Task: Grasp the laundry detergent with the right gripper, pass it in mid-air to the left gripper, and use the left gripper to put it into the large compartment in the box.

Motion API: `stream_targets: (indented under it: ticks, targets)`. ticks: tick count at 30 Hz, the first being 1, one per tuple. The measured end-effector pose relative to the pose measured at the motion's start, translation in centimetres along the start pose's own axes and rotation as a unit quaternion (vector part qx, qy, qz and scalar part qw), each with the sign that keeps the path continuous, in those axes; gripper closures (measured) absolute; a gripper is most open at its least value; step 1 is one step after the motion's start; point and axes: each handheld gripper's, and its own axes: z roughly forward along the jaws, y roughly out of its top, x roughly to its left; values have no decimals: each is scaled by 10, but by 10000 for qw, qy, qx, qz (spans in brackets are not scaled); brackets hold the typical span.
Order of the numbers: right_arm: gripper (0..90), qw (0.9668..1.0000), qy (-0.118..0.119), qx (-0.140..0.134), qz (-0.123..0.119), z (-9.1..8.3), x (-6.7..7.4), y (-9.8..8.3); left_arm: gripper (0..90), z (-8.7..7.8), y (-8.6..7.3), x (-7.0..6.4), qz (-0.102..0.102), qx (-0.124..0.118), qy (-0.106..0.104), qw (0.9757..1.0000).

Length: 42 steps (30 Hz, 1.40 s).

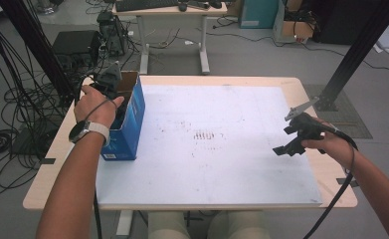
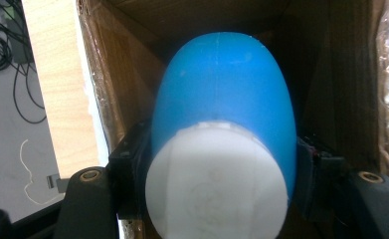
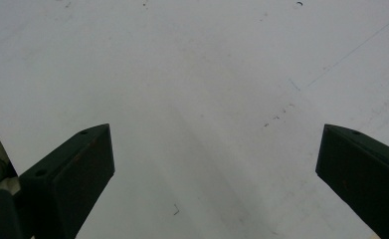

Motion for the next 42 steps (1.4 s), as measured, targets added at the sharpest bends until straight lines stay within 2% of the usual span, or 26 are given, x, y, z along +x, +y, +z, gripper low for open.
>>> stream_targets:
  ticks: [22, 23, 26, 28, 42]
  targets:
    - [19, 10000, 34, 29, 7, 0, 0, -1, 373, 0, -1, 0, 15, -25, -21, 10000]
    - [19, 9999, 53, -45, -144, 2, -2, 0, 373, 0, -1, 0, 8, -31, -28, 10000]
    - [19, 10000, 39, 29, -7, 1, 1, 0, 372, 0, -1, 1, 22, -57, -2, 10000]
    - [19, 10000, 41, 15, -22, 1, 0, 0, 370, -1, -1, 1, 22, -6, -23, 10000]
    - [19, 10000, 58, 22, -33, 2, 1, -1, 365, 0, -2, 3, -3, -61, -56, 10000]
